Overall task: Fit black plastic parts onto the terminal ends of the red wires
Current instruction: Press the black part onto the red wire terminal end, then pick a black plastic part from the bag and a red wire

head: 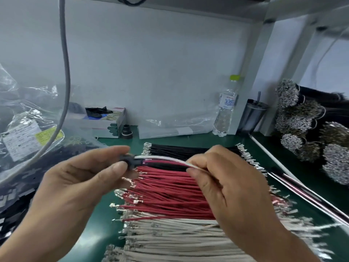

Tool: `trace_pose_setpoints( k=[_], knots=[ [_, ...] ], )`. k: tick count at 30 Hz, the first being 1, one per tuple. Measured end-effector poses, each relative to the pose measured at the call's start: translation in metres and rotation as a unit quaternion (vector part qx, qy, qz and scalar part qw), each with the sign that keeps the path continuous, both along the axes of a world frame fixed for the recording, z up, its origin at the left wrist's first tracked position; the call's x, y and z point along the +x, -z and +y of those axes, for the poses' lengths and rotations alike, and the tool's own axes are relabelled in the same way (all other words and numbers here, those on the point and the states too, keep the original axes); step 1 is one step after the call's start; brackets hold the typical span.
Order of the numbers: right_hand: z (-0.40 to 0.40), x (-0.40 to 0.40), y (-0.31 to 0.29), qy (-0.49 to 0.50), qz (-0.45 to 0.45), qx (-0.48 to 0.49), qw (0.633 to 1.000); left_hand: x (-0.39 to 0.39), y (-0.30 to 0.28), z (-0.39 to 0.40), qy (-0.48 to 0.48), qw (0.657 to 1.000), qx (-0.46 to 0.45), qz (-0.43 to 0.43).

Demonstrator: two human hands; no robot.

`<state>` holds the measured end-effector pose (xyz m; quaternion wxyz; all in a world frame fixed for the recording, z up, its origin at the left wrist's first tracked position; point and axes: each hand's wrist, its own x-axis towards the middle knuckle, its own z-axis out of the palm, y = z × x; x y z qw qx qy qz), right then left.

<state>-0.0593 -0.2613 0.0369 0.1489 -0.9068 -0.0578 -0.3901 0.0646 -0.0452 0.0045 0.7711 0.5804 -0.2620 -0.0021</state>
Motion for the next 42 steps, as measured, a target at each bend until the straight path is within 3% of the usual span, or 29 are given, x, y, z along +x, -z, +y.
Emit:
trace_pose_setpoints(
  k=[3,6,10,14,17,19,22,25,27,29,34,37,42],
  knots=[
    [-0.028,-0.007,-0.033,0.016,-0.163,0.01,0.986,0.012,0.003,0.012,0.01,0.998,0.046,-0.038],
    [-0.102,-0.02,-0.059,0.142,-0.205,0.049,0.967,0.032,0.021,0.023,-0.117,0.964,0.196,-0.135],
    [-0.218,-0.064,-0.021,0.344,0.015,-0.029,0.939,0.092,0.075,0.048,-0.197,0.861,0.401,-0.244],
    [-0.27,-0.09,0.056,0.406,0.181,-0.03,0.895,0.128,0.12,0.061,-0.184,0.783,0.554,-0.216],
    [-0.269,-0.097,0.074,0.434,0.247,0.011,0.866,0.122,0.111,0.055,-0.155,0.748,0.609,-0.216],
    [-0.261,-0.093,0.069,0.431,0.236,0.026,0.87,0.11,0.095,0.049,-0.165,0.726,0.626,-0.229],
    [-0.216,-0.069,0.035,0.368,0.147,0.01,0.918,0.094,0.076,0.044,-0.177,0.726,0.622,-0.235],
    [-0.146,-0.037,-0.004,0.16,0.185,0.026,0.969,0.083,0.066,0.042,-0.183,0.727,0.609,-0.257],
    [-0.098,-0.019,-0.012,0.008,0.27,0.058,0.961,0.076,0.06,0.041,-0.18,0.723,0.613,-0.263],
    [-0.071,0.0,-0.01,-0.061,0.3,0.081,0.949,0.071,0.054,0.038,-0.182,0.711,0.626,-0.262],
    [-0.071,0.071,0.004,0.03,0.224,0.081,0.971,0.056,0.038,0.03,-0.24,0.697,0.629,-0.247],
    [-0.083,0.114,0.013,0.092,0.249,0.068,0.962,0.048,0.031,0.025,-0.271,0.715,0.596,-0.244],
    [-0.076,0.155,0.033,0.048,0.263,0.125,0.955,0.033,0.024,0.015,-0.287,0.745,0.556,-0.233]
  ],
)
